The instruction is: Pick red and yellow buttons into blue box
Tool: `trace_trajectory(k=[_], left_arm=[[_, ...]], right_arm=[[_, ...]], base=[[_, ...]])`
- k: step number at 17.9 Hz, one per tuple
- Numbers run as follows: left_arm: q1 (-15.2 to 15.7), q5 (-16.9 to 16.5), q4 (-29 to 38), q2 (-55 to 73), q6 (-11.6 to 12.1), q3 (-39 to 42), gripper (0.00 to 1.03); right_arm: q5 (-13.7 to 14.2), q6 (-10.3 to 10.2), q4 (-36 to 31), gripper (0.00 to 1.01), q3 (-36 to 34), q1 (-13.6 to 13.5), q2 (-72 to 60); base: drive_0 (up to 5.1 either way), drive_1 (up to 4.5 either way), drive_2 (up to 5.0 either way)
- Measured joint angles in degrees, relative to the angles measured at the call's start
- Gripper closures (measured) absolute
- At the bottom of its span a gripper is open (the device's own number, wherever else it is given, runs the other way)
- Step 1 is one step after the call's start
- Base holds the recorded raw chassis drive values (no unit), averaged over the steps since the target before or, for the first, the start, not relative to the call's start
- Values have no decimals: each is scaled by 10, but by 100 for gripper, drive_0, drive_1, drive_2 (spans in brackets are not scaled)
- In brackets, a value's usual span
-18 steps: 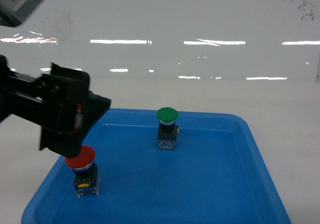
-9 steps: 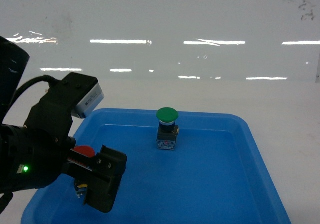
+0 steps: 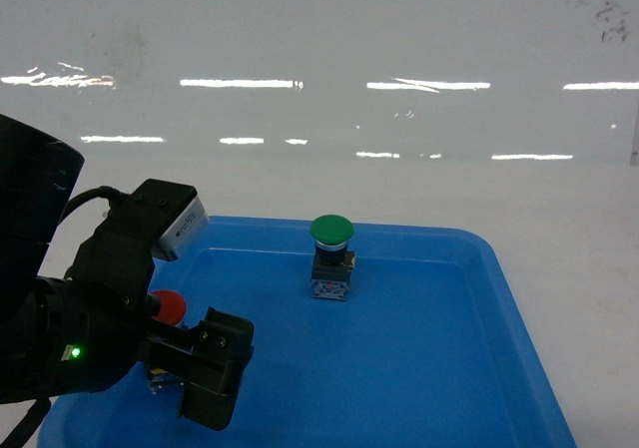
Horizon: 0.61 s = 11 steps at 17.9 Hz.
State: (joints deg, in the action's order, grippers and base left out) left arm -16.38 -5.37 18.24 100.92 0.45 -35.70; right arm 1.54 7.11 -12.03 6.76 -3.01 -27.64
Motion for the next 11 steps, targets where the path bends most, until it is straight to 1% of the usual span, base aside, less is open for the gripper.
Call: trace_trajectory(k=[1,2,3,4,6,8,9,11], left_arm=[[4,0,5,3,0,-1,5],[5,0,6,5,0,-1,10],[8,7,13,8,0,0,19],[9,14,19,12,0,1,31],[8,21,24,12,1,9,51],[5,26,28,12,5,13,70],[4,32,37,12,5,17,76],[3,35,46,0,4,28,77]], right_arm=[[0,0,0,70,0,0,0],[0,0,0,70,0,0,0],[0,0,0,70,0,0,0],[0,0,0,70,0,0,0],[0,0,0,70,0,0,0],[0,0,0,70,0,0,0],[0,0,0,70,0,0,0],[0,0,0,70,0,0,0]], base=[[0,0,0],[0,0,0],[0,0,0],[0,0,0],[0,0,0],[0,0,0],[0,0,0],[0,0,0]])
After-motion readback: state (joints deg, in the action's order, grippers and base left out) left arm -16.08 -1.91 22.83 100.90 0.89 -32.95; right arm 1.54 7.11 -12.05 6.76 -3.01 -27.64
